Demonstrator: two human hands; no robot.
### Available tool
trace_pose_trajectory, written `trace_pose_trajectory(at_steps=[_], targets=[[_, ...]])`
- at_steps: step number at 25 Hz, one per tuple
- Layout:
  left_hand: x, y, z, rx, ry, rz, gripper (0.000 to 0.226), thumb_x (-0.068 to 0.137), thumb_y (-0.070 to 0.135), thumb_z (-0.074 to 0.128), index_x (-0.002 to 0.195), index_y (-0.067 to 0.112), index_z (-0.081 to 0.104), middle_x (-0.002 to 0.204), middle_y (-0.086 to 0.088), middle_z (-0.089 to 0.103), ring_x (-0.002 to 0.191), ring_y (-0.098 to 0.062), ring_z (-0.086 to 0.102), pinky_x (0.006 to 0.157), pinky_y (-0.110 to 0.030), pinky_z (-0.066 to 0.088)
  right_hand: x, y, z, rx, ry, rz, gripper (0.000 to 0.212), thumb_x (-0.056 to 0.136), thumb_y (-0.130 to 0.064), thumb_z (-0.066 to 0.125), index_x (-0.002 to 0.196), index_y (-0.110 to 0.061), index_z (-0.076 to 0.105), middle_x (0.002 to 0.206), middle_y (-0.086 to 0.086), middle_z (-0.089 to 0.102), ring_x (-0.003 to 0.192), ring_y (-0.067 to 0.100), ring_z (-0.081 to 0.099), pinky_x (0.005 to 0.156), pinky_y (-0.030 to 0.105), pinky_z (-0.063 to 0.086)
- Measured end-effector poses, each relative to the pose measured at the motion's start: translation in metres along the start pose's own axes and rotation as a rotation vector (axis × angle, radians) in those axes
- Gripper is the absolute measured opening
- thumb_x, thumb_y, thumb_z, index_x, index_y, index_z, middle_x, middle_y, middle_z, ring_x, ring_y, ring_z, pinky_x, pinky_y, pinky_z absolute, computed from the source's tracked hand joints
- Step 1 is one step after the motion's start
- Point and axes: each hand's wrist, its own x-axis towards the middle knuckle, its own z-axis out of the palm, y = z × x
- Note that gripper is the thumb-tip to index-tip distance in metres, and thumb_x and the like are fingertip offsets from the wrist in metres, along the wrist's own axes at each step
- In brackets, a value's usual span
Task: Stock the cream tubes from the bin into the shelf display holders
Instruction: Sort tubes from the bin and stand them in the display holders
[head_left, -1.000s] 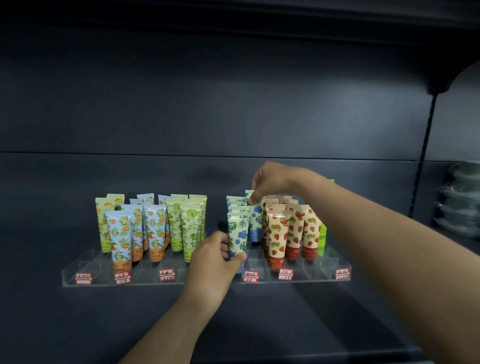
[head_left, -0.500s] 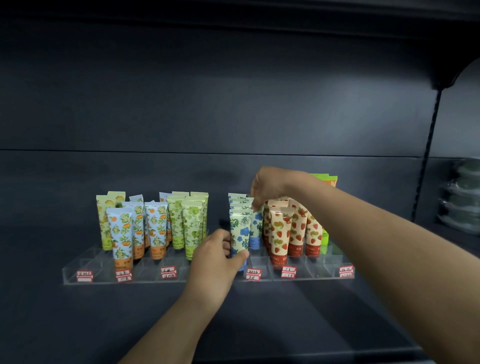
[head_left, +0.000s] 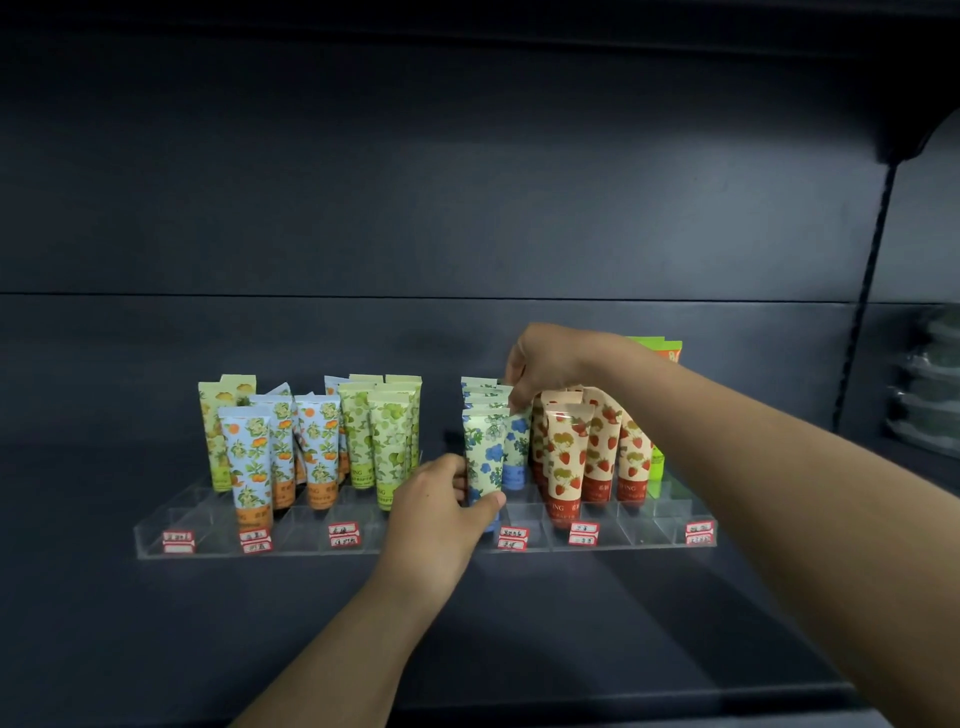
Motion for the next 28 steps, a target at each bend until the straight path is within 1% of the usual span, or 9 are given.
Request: trace_pose_trajectory(at_steps=[1, 5, 9, 13, 15, 17, 22, 25, 28], targets=[[0.0, 0.0, 0.0, 0.001, 0.001, 0.003, 0.022, 0.085, 0.026, 0.065, 0.1, 0.014, 0.056, 0.084, 0.011, 0.048, 0.081, -0.005, 0.048, 0.063, -0.012, 0.036, 0.0, 0.0, 0.0, 0.003, 0.001, 0.001, 0.032, 0.075, -0.022, 0.076, 0.103, -0.008, 0.068, 0.092, -0.003, 0.061, 0.087, 0.014, 0.055, 0.076, 0.026, 0.04], [0.0, -0.001, 0.001, -0.006, 0.015, 0.012, 0.028, 0.085, 0.025, 0.065, 0.108, 0.011, 0.058, 0.088, 0.009, 0.05, 0.082, -0.005, 0.048, 0.069, -0.013, 0.035, -0.001, -0.001, 0.001, 0.006, 0.001, 0.004, 0.033, 0.076, -0.021, 0.075, 0.106, -0.008, 0.068, 0.091, -0.003, 0.061, 0.088, 0.014, 0.054, 0.076, 0.026, 0.039], [-0.001, -0.001, 0.001, -0.021, 0.016, 0.006, 0.03, 0.085, 0.026, 0.066, 0.109, 0.011, 0.058, 0.086, 0.011, 0.048, 0.081, -0.003, 0.048, 0.071, -0.014, 0.037, -0.002, -0.001, 0.0, 0.014, 0.019, -0.004, 0.031, 0.077, -0.021, 0.074, 0.104, -0.009, 0.068, 0.089, -0.003, 0.06, 0.086, 0.014, 0.054, 0.075, 0.026, 0.039], [0.0, 0.001, 0.001, -0.038, 0.026, -0.007, 0.032, 0.083, 0.028, 0.067, 0.109, 0.01, 0.058, 0.092, 0.007, 0.052, 0.086, -0.006, 0.05, 0.073, -0.016, 0.038, -0.002, 0.001, 0.002, 0.008, 0.051, -0.008, 0.025, 0.078, -0.021, 0.073, 0.1, -0.01, 0.069, 0.086, -0.003, 0.061, 0.086, 0.014, 0.055, 0.076, 0.025, 0.041], [0.0, 0.0, 0.001, -0.047, 0.036, -0.001, 0.034, 0.083, 0.03, 0.067, 0.109, 0.01, 0.058, 0.094, 0.006, 0.053, 0.089, -0.007, 0.051, 0.075, -0.017, 0.039, -0.003, 0.004, 0.003, 0.034, 0.101, -0.01, 0.019, 0.079, -0.022, 0.072, 0.094, -0.011, 0.071, 0.089, -0.002, 0.065, 0.09, 0.016, 0.058, 0.078, 0.027, 0.045], [-0.001, 0.0, 0.001, -0.055, 0.066, 0.026, 0.033, 0.084, 0.031, 0.066, 0.108, 0.011, 0.058, 0.095, 0.005, 0.054, 0.09, -0.008, 0.052, 0.078, -0.018, 0.041, -0.006, 0.006, 0.002, 0.07, 0.161, 0.004, 0.02, 0.081, -0.025, 0.069, 0.095, -0.011, 0.071, 0.097, 0.0, 0.067, 0.095, 0.018, 0.059, 0.083, 0.028, 0.047], [-0.005, 0.006, -0.004, -0.058, 0.227, 0.061, 0.032, 0.089, 0.024, 0.056, 0.117, 0.009, 0.056, 0.112, -0.001, 0.055, 0.103, -0.014, 0.052, 0.087, -0.021, 0.04, -0.024, 0.001, 0.003, 0.16, 0.341, 0.051, 0.029, 0.088, -0.031, 0.061, 0.105, -0.009, 0.068, 0.094, 0.001, 0.061, 0.092, 0.017, 0.054, 0.078, 0.024, 0.039], [-0.008, 0.012, -0.014, -0.022, 0.272, 0.107, 0.032, 0.089, 0.018, 0.052, 0.12, 0.009, 0.054, 0.118, -0.003, 0.054, 0.112, -0.017, 0.051, 0.093, -0.022, 0.037, -0.043, -0.007, 0.004, 0.167, 0.417, 0.087, 0.028, 0.09, -0.036, 0.056, 0.105, -0.014, 0.065, 0.098, 0.004, 0.063, 0.091, 0.02, 0.054, 0.079, 0.029, 0.044], [-0.019, 0.021, -0.031, 0.056, 0.245, 0.17, 0.034, 0.09, 0.015, 0.05, 0.123, 0.007, 0.053, 0.122, -0.004, 0.053, 0.117, -0.018, 0.048, 0.095, -0.02, 0.032, -0.071, -0.018, 0.006, 0.112, 0.451, 0.096, 0.038, 0.09, -0.043, 0.052, 0.112, -0.014, 0.061, 0.114, 0.007, 0.064, 0.109, 0.027, 0.055, 0.094, 0.041, 0.046]])
